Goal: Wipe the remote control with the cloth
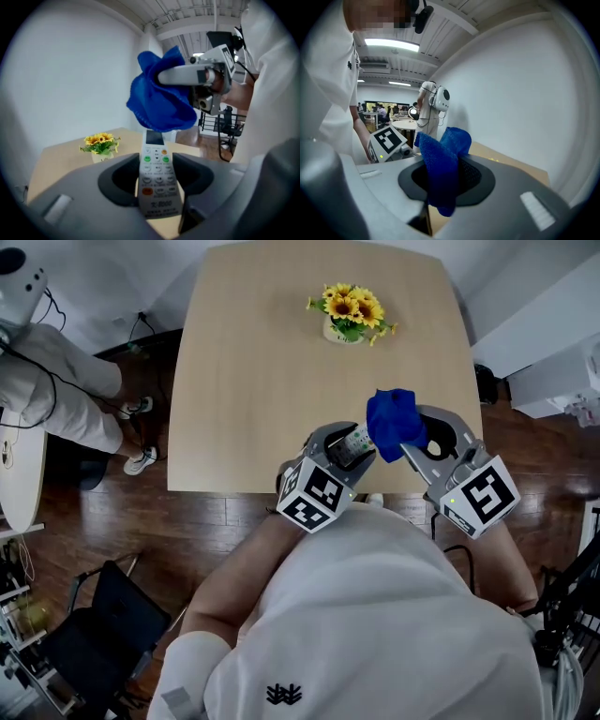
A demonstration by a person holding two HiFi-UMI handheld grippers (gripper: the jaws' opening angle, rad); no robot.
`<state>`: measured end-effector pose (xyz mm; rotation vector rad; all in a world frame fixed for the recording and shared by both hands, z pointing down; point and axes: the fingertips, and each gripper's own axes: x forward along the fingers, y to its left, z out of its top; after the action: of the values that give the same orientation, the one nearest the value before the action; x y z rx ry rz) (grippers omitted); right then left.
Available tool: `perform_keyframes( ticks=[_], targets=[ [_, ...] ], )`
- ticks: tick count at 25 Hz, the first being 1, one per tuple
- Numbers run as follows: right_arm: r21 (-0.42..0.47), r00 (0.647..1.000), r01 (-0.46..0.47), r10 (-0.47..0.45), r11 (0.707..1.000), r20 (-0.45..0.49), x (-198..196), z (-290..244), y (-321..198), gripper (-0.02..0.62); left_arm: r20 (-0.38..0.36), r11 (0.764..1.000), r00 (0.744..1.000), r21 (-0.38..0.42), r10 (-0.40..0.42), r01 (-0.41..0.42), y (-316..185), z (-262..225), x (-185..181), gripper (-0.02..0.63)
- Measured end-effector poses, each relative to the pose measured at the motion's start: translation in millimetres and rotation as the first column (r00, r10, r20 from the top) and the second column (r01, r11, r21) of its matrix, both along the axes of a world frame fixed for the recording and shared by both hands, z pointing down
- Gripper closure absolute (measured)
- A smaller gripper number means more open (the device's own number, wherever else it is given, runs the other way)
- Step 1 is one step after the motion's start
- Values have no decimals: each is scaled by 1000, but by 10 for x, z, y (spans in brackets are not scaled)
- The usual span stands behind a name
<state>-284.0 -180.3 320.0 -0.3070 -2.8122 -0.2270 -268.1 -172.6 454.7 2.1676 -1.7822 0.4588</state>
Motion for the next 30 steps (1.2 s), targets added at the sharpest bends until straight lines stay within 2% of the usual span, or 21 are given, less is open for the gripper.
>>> perform_keyframes(
  ticks=[4, 8, 12, 17, 24, 27, 30],
  targets=[
    [-37, 994, 106, -107, 994, -18, -146, 122, 480, 517, 3, 1000, 1000, 14, 5, -5, 9, -65, -11, 370],
    [-59, 987, 143, -147, 988, -65, -196, 345, 764, 517, 2, 1000, 1000, 25, -1, 1, 110, -117, -19, 370],
    [-40, 992, 97, -100, 994, -77, -212, 412, 624, 517, -6, 1000, 1000, 21, -13, 13, 246, -93, -80, 370],
    [3, 995, -10, 10, 1000, -95, -166, 410, 277, 517, -14, 1000, 1000, 21, -18, 18, 388, -65, -133, 370],
    [59, 986, -149, 153, 987, -62, -37, 288, -154, 517, -19, 1000, 1000, 17, -7, 8, 550, -18, -170, 370],
    [83, 983, -171, 175, 982, -47, -17, 221, -152, 517, -20, 1000, 1000, 18, 0, 1, 591, -5, -180, 370],
    [63, 989, -145, 147, 987, -22, -57, 94, 34, 517, -24, 1000, 1000, 13, 10, -9, 591, 4, -183, 370]
  ],
)
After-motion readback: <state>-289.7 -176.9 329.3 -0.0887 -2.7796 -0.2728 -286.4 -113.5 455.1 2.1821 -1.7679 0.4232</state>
